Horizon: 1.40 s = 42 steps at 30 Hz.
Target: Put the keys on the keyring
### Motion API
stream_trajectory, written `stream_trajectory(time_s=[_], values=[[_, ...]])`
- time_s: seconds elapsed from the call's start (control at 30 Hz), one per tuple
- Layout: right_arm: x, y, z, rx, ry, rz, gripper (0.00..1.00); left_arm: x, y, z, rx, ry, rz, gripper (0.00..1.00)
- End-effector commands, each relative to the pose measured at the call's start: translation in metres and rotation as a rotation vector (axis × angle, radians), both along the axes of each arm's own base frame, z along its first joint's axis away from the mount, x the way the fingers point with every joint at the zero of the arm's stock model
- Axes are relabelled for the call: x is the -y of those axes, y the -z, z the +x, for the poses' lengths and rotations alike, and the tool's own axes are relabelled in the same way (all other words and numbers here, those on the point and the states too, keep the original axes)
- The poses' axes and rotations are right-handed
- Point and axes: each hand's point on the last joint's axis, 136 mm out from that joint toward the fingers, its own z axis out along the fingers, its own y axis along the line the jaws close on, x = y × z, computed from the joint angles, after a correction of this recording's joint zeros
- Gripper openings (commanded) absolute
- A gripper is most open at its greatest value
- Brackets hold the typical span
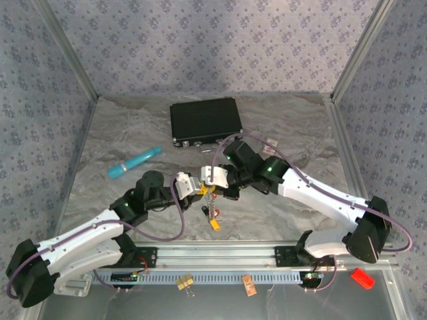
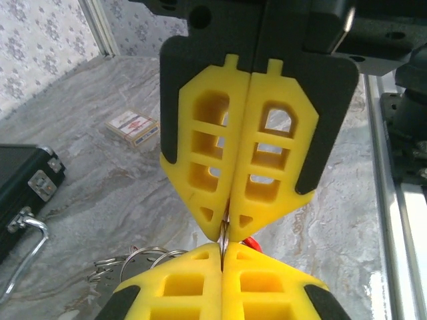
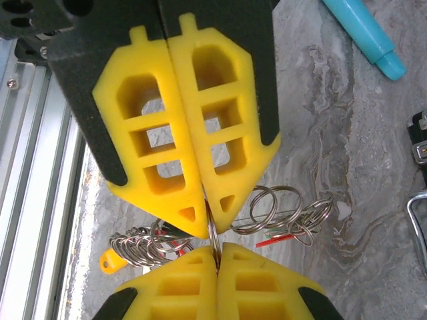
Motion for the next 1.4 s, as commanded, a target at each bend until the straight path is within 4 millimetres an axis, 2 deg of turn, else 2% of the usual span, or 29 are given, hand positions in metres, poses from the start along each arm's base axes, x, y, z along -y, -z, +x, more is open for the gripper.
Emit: stream_trajectory(time_s=[0.0,0.07,0.13,0.2,0.27,0.37,0.5,0.67,0.73,0.77,0.87,1.07,1.2,1.37], values=[[-0.003,-0.025,-0.009,-0.022,-0.034,0.087,0.0,0.004,-0.016,0.001,0.026,0.012,-0.015,0.0],[-0.003,-0.032,-0.007,-0.029,-0.011,0.139,0.0,0.004,-0.015,0.001,0.026,0.011,-0.018,0.0],[0.003,-0.035,-0.001,-0.062,0.045,0.182,0.24,0.003,-0.018,0.001,0.038,0.008,-0.032,0.0],[0.009,-0.034,0.003,-0.109,0.099,0.225,0.34,0.002,-0.022,0.002,0.054,0.001,-0.058,0.0],[0.012,-0.031,0.008,-0.154,0.16,0.255,0.38,0.001,-0.027,0.003,0.075,-0.013,-0.096,0.0],[0.013,-0.027,0.009,-0.219,0.226,0.281,0.38,-0.002,-0.032,0.004,0.099,-0.031,-0.137,0.0],[0.009,-0.041,0.02,-0.312,0.369,0.4,0.38,-0.005,-0.036,0.005,0.117,-0.048,-0.162,0.0],[0.016,-0.058,0.038,-0.48,0.646,0.475,0.38,-0.007,-0.037,0.011,0.113,-0.088,-0.176,0.0],[0.028,-0.058,0.05,-0.557,0.831,0.476,0.33,-0.008,-0.036,0.015,0.101,-0.112,-0.175,0.0],[0.029,-0.056,0.049,-0.59,0.864,0.466,0.31,-0.008,-0.036,0.017,0.094,-0.121,-0.173,0.0],[0.025,-0.05,0.038,-0.637,0.872,0.416,0.31,-0.006,-0.035,0.02,0.067,-0.133,-0.171,0.0],[0.011,-0.048,0.018,-0.634,0.771,0.336,0.37,-0.006,-0.033,0.023,0.022,-0.154,-0.161,0.0],[0.016,-0.032,0.024,-0.605,0.82,0.27,0.37,-0.008,-0.035,0.025,0.006,-0.178,-0.178,0.0],[0.0,-0.03,0.021,-0.65,0.778,0.242,0.35,-0.007,-0.034,0.025,-0.015,-0.179,-0.179,0.0]])
